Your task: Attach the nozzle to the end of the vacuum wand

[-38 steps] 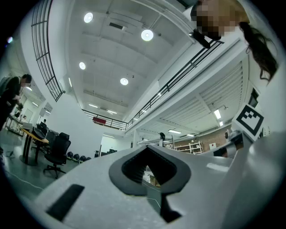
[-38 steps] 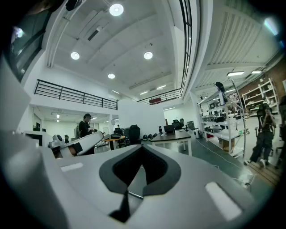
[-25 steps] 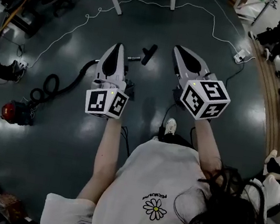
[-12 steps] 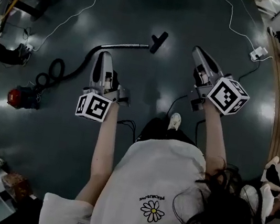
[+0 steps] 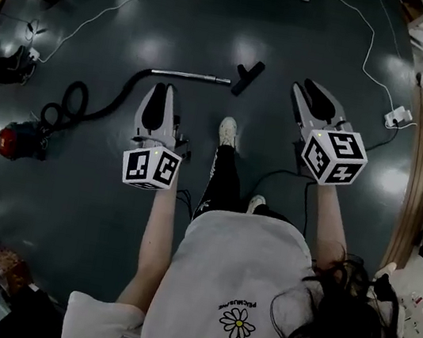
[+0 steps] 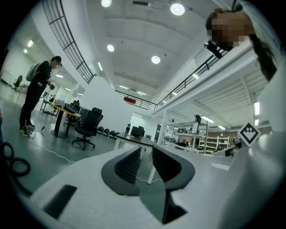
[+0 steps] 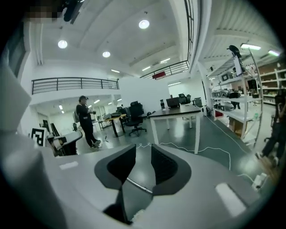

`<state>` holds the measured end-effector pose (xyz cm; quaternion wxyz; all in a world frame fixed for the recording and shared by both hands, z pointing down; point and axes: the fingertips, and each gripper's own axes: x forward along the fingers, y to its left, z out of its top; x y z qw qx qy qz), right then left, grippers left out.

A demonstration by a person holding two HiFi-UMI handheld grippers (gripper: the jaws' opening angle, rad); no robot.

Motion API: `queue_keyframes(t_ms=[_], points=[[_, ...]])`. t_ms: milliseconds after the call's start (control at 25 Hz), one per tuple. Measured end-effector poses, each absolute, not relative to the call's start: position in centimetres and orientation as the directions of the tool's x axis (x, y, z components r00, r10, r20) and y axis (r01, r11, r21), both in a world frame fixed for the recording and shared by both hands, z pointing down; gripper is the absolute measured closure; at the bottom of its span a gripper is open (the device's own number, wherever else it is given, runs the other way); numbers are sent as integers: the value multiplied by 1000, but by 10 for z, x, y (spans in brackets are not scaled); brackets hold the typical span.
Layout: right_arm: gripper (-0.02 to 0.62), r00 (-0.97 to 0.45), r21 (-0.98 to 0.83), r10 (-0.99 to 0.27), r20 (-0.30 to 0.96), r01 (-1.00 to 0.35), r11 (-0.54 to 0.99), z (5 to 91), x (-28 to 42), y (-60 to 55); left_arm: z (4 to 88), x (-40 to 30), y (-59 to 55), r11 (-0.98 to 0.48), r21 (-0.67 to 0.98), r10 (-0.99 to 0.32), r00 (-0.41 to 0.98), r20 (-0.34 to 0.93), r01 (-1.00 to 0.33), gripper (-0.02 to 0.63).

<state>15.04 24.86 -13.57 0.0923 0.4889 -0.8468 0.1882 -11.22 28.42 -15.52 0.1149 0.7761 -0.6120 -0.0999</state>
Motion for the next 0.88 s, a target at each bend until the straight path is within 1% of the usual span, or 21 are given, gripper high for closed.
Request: queue_keyframes(t_ms=[80, 160, 280, 360, 440, 480, 560, 600, 640, 720, 800, 880], points=[[488, -459, -177, -782, 422, -887, 426, -114, 144, 204, -139, -115, 233, -241, 222, -967, 253, 30, -945, 521], [475, -419, -134, -761, 496, -903, 409, -93, 136, 159, -121, -115, 184, -297, 129, -945, 310, 102, -946, 511], [451, -397, -102, -721, 568, -903, 417, -60, 126, 100, -73, -107, 127, -446, -14, -868, 428, 251, -895, 476], [432, -397, -101, -672, 625, -895, 434, -15, 120, 65, -18, -97, 100, -573, -96, -779, 504, 372, -814, 446], [408, -402, -101, -606, 686, -878, 468, 57, 110, 39, 68, -89, 90, -702, -113, -650, 568, 504, -703, 426], [392, -406, -91, -580, 706, -865, 493, 100, 103, 26, 120, -86, 88, -760, -103, -577, 595, 559, -641, 426], [386, -414, -46, -551, 725, -827, 561, 200, 87, 2, 240, -85, 82, -853, -100, -446, 616, 649, -512, 412], [380, -422, -30, -533, 733, -803, 595, 259, 77, -8, 305, -89, 77, -883, -108, -397, 603, 692, -457, 401], [377, -433, -30, -508, 745, -782, 623, 321, 66, -16, 372, -98, 69, -903, -119, -361, 578, 732, -414, 377], [364, -459, -62, -447, 768, -748, 661, 443, 43, -27, 494, -119, 49, -928, -145, -314, 516, 797, -343, 343], [356, -480, -92, -376, 793, -704, 704, 552, 24, -32, 596, -136, 35, -953, -165, -268, 451, 851, -255, 325], [339, -479, -115, -303, 824, -665, 737, 636, 13, -35, 672, -144, 27, -973, -170, -219, 387, 896, -157, 316]])
